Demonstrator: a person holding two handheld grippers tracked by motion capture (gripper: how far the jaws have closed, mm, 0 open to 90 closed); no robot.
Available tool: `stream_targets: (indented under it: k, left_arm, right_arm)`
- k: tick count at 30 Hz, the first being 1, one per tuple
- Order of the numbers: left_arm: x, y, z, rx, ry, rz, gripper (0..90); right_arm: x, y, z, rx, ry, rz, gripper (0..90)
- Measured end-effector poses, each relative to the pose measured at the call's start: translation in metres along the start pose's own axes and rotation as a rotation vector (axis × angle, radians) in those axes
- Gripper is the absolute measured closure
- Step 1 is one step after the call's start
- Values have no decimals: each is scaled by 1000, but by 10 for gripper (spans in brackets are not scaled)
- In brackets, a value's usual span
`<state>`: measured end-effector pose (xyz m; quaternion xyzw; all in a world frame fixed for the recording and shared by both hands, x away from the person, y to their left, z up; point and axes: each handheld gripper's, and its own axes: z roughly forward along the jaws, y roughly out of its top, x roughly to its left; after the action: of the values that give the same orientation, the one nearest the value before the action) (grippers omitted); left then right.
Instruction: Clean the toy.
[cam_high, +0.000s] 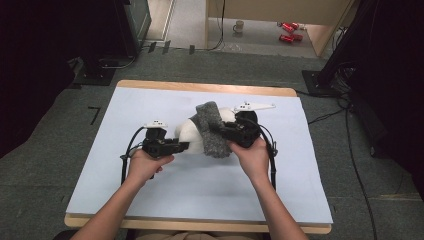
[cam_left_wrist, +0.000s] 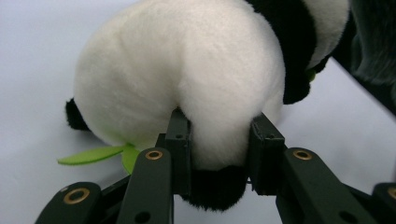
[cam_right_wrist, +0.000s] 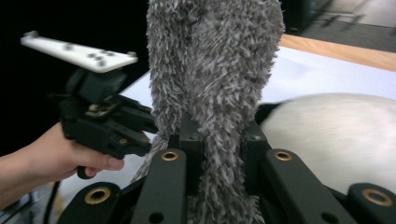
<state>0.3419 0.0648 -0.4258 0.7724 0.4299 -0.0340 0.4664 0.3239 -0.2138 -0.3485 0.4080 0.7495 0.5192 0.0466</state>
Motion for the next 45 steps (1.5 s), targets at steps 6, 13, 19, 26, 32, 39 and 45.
stream_targets:
  k: [6,13,19,26,32,39,45]
  left_arm:
    - [-12,1,-4,20,-24,12,652]
    - [-6,-6,10,35,35,73,638]
    - [-2,-6,11,19,54,100,627]
    - [0,-6,13,12,49,120,617]
    - [4,-3,12,16,49,114,614]
    - [6,-1,12,15,52,117,604]
    - [10,1,12,20,39,108,602]
  right_arm:
    - [22,-8,24,61,75,-16,771]
    - [7,-33,57,172,15,-24,774]
    - [-2,-32,50,170,-65,-68,773]
    - [-13,-28,37,174,-83,-56,780]
    - [-21,-21,23,151,-88,-34,781]
    - [-34,-18,5,114,-100,2,780]
    - [-45,-17,-12,76,-132,41,775]
